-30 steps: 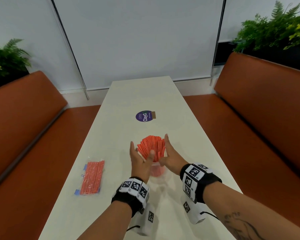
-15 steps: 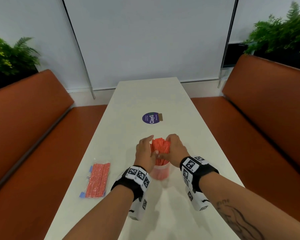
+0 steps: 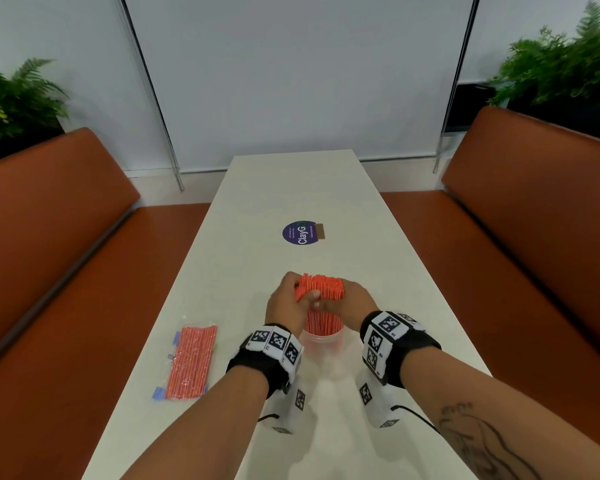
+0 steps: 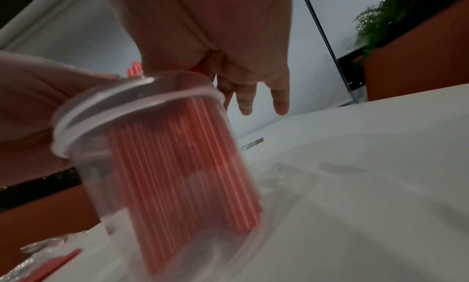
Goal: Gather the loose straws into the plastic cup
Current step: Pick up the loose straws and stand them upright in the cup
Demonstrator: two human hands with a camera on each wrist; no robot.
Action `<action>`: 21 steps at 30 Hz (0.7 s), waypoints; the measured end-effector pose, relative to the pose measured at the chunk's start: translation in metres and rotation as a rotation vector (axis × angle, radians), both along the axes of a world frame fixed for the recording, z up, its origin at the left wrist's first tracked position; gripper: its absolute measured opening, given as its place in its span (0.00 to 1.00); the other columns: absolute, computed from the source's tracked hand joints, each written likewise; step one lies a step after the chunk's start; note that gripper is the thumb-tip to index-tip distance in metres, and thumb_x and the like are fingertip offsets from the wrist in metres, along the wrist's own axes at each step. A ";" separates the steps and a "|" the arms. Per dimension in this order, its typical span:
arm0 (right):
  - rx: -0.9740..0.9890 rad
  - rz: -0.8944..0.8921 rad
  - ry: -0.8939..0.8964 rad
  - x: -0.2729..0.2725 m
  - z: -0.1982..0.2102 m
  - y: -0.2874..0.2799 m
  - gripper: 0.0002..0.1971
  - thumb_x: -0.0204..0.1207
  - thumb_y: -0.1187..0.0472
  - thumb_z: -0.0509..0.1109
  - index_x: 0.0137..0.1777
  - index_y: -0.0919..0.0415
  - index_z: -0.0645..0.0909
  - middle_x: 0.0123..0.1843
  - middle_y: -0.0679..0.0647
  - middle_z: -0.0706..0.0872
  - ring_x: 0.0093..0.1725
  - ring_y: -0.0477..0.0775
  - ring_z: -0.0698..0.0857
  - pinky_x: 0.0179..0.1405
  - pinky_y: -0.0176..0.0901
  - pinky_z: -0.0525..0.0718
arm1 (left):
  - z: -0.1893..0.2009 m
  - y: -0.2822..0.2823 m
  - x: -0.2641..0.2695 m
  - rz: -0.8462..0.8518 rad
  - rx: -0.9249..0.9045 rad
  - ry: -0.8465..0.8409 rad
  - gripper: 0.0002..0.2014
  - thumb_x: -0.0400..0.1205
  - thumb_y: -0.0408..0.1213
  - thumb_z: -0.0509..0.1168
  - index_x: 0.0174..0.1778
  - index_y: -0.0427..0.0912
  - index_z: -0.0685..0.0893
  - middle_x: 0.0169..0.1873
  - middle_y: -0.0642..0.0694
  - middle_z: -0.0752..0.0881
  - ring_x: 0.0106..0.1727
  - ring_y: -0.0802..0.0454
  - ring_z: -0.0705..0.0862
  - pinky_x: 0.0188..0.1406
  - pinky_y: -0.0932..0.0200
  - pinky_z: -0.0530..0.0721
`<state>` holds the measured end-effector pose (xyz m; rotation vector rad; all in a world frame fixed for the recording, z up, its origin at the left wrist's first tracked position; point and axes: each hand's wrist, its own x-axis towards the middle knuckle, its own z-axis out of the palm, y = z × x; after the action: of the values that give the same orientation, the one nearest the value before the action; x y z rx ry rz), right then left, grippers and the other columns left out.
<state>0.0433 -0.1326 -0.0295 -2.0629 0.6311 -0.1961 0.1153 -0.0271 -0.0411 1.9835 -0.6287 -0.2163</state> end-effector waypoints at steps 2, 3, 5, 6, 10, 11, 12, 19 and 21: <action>-0.002 0.013 0.032 -0.001 0.002 -0.002 0.17 0.72 0.51 0.73 0.58 0.59 0.84 0.56 0.58 0.89 0.56 0.60 0.87 0.62 0.57 0.82 | 0.004 0.000 0.001 0.018 -0.064 -0.007 0.09 0.78 0.36 0.69 0.48 0.43 0.74 0.41 0.48 0.83 0.45 0.48 0.82 0.47 0.57 0.80; -0.007 0.031 0.044 -0.001 0.003 -0.003 0.17 0.73 0.50 0.72 0.59 0.58 0.83 0.57 0.58 0.89 0.58 0.60 0.87 0.64 0.57 0.82 | 0.004 0.001 0.002 0.026 -0.097 -0.001 0.11 0.77 0.35 0.70 0.48 0.44 0.73 0.40 0.49 0.82 0.44 0.49 0.81 0.44 0.61 0.80; -0.020 0.069 0.049 -0.002 0.006 -0.006 0.20 0.74 0.51 0.72 0.64 0.58 0.81 0.63 0.57 0.86 0.64 0.60 0.84 0.67 0.57 0.79 | 0.006 0.003 0.003 0.028 -0.163 0.041 0.16 0.74 0.33 0.73 0.51 0.45 0.74 0.38 0.51 0.79 0.45 0.50 0.80 0.41 0.67 0.78; -0.025 0.063 0.047 -0.004 0.007 -0.008 0.26 0.73 0.52 0.74 0.70 0.58 0.76 0.69 0.57 0.81 0.69 0.60 0.80 0.70 0.57 0.77 | 0.006 0.004 0.003 0.018 -0.180 0.063 0.20 0.72 0.34 0.75 0.56 0.45 0.75 0.41 0.51 0.80 0.47 0.50 0.80 0.45 0.66 0.78; -0.200 0.002 -0.004 -0.016 0.010 -0.009 0.53 0.66 0.52 0.79 0.83 0.50 0.47 0.86 0.50 0.52 0.84 0.53 0.56 0.82 0.56 0.62 | 0.005 0.014 0.002 -0.025 0.016 -0.156 0.41 0.67 0.45 0.79 0.75 0.44 0.68 0.71 0.50 0.74 0.72 0.52 0.72 0.73 0.54 0.70; -0.349 0.058 0.007 -0.018 0.006 -0.008 0.51 0.69 0.52 0.77 0.84 0.50 0.45 0.86 0.50 0.49 0.85 0.52 0.52 0.82 0.58 0.59 | 0.005 0.016 0.000 -0.069 0.120 -0.264 0.43 0.69 0.48 0.76 0.78 0.45 0.65 0.77 0.50 0.69 0.78 0.52 0.67 0.78 0.51 0.65; -0.486 0.132 0.024 -0.020 0.004 -0.007 0.48 0.72 0.52 0.73 0.84 0.50 0.44 0.86 0.50 0.48 0.86 0.51 0.48 0.83 0.59 0.57 | 0.003 0.018 -0.002 -0.132 0.229 -0.363 0.42 0.72 0.51 0.72 0.80 0.45 0.61 0.80 0.49 0.64 0.82 0.52 0.62 0.81 0.48 0.61; -0.549 0.158 -0.018 -0.025 0.002 -0.008 0.41 0.79 0.55 0.64 0.84 0.53 0.42 0.86 0.51 0.46 0.86 0.50 0.46 0.83 0.54 0.54 | 0.006 0.022 0.003 -0.224 0.364 -0.475 0.33 0.83 0.57 0.48 0.81 0.44 0.59 0.82 0.48 0.60 0.84 0.52 0.57 0.79 0.48 0.58; -0.574 0.141 -0.067 -0.027 0.002 -0.006 0.38 0.80 0.56 0.62 0.84 0.54 0.43 0.86 0.50 0.47 0.86 0.50 0.46 0.83 0.54 0.55 | 0.011 0.025 0.001 -0.209 0.328 -0.488 0.27 0.86 0.49 0.51 0.81 0.45 0.61 0.82 0.49 0.61 0.84 0.53 0.58 0.79 0.49 0.58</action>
<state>0.0166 -0.1390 -0.0273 -2.6274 0.4122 -0.3987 0.1168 -0.0018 -0.0301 2.3052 -1.1781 0.0492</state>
